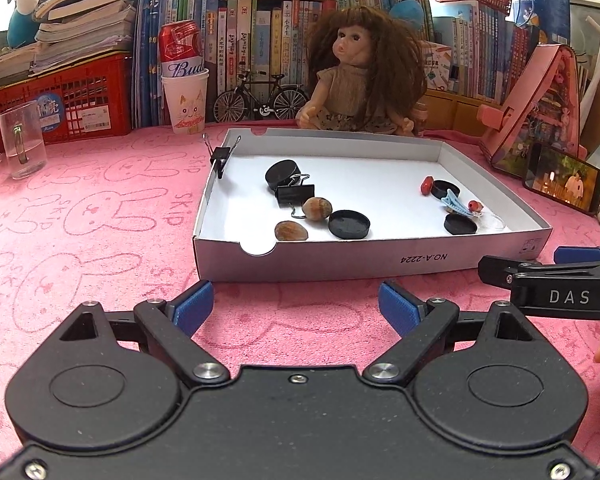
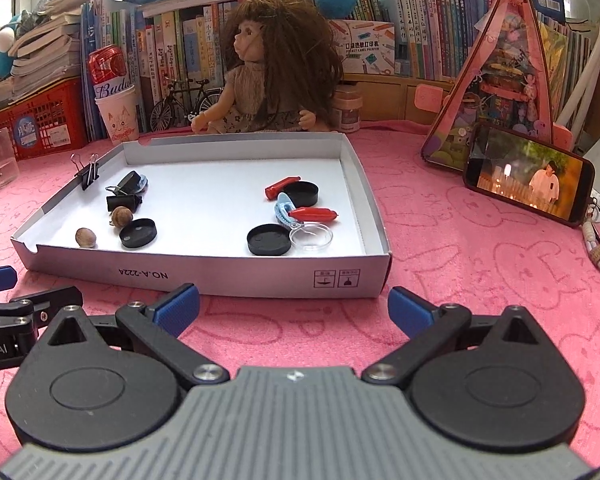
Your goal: Organize rigid objects
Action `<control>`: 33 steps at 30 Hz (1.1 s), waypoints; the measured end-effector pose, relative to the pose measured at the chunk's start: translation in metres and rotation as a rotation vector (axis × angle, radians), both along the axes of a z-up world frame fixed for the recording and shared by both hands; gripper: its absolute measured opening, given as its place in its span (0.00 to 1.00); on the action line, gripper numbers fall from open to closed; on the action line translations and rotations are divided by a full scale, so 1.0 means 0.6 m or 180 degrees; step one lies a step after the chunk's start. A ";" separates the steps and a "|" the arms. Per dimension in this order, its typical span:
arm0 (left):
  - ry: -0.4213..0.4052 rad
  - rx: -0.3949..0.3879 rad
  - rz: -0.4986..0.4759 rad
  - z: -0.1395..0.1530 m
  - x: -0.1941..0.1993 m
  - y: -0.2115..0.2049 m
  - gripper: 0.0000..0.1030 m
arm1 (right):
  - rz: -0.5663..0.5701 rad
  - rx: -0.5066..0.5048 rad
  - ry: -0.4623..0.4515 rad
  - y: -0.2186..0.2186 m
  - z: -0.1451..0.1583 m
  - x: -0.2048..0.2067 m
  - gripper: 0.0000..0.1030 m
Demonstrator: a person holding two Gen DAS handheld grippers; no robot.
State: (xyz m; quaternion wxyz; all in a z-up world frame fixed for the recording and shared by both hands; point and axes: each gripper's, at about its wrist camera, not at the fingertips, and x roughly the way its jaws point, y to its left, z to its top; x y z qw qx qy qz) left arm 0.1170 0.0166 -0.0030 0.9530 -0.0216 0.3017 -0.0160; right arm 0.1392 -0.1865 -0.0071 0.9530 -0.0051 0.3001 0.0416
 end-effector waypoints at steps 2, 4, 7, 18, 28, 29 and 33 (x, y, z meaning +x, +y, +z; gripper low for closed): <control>0.0054 -0.0003 0.0015 -0.003 0.004 0.000 0.86 | -0.0008 0.0004 0.0033 0.000 -0.002 0.003 1.00; 0.0093 0.0004 0.0030 -0.005 0.007 0.000 0.86 | -0.0010 -0.0002 0.0066 0.000 -0.003 0.006 1.00; 0.0105 0.0026 0.0030 -0.005 0.008 -0.001 0.87 | -0.0006 0.0003 0.0134 0.000 -0.007 0.009 1.00; 0.0141 0.0002 0.0189 -0.004 0.018 0.008 0.87 | 0.0053 -0.0052 0.0227 0.009 -0.012 0.012 1.00; 0.0191 0.0124 0.0167 -0.008 0.020 -0.001 0.91 | 0.0058 -0.0114 0.0247 0.014 -0.013 0.014 1.00; 0.0199 0.0140 0.0168 -0.008 0.021 -0.002 0.92 | 0.0058 -0.0116 0.0247 0.014 -0.013 0.014 1.00; 0.0216 0.0161 0.0181 -0.010 0.021 -0.005 0.96 | 0.0058 -0.0115 0.0247 0.014 -0.013 0.014 1.00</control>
